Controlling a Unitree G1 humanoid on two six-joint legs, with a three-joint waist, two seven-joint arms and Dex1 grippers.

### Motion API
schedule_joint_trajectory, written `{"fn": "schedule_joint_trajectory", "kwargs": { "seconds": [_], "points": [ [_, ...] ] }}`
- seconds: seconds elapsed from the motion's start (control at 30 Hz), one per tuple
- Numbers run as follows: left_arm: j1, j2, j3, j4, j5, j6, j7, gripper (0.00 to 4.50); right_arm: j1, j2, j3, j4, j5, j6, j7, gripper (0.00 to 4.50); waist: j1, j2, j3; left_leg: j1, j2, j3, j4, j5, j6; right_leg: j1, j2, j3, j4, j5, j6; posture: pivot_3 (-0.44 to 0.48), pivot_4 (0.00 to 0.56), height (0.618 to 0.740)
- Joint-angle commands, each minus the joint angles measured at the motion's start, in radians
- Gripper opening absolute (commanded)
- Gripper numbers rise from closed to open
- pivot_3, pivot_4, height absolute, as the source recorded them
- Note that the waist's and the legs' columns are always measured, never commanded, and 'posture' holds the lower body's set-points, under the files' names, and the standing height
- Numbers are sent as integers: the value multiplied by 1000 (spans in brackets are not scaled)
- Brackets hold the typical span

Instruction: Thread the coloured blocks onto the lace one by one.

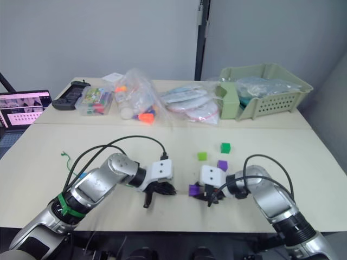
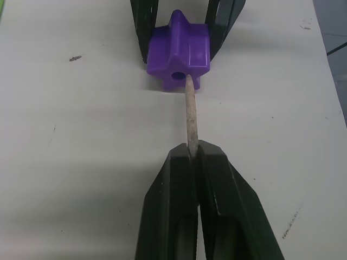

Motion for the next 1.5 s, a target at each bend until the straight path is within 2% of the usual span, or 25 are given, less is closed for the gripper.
{"fn": "schedule_joint_trajectory", "kwargs": {
  "seconds": [0.03, 0.9, 1.37, 1.5],
  "points": [
    [-15, 7, 11, -35, -3, 0, 3, 0, 2, -16, -4, -35, -3, -6, 3, 1318, 0, 0, 0, 0, 0, 0, 0, 0, 0, 0, 0, 0, 0, 0, 0, 0, 150, 740],
    [-32, 11, -26, -38, 9, 5, 13, 0, -26, 8, 13, -93, 1, 60, -20, 1318, 0, 0, 0, 0, 0, 0, 0, 0, 0, 0, 0, 0, 0, 0, 0, 0, 150, 740],
    [-38, -91, -21, 6, -10, 10, 51, 0, -60, 74, 44, -126, -1, 140, -68, 1318, 1, 0, 0, 0, 0, 0, 1, 0, 0, 0, 0, 0, 1, 0, 0, 0, 150, 740],
    [17, -87, 23, 41, -33, -86, 35, 0, -41, 56, 40, -119, -18, 140, -71, 1318, 0, 0, 0, 0, 0, -1, 1, 0, 0, 0, 0, 0, 1, 0, 0, 0, 150, 740]
  ]
}}
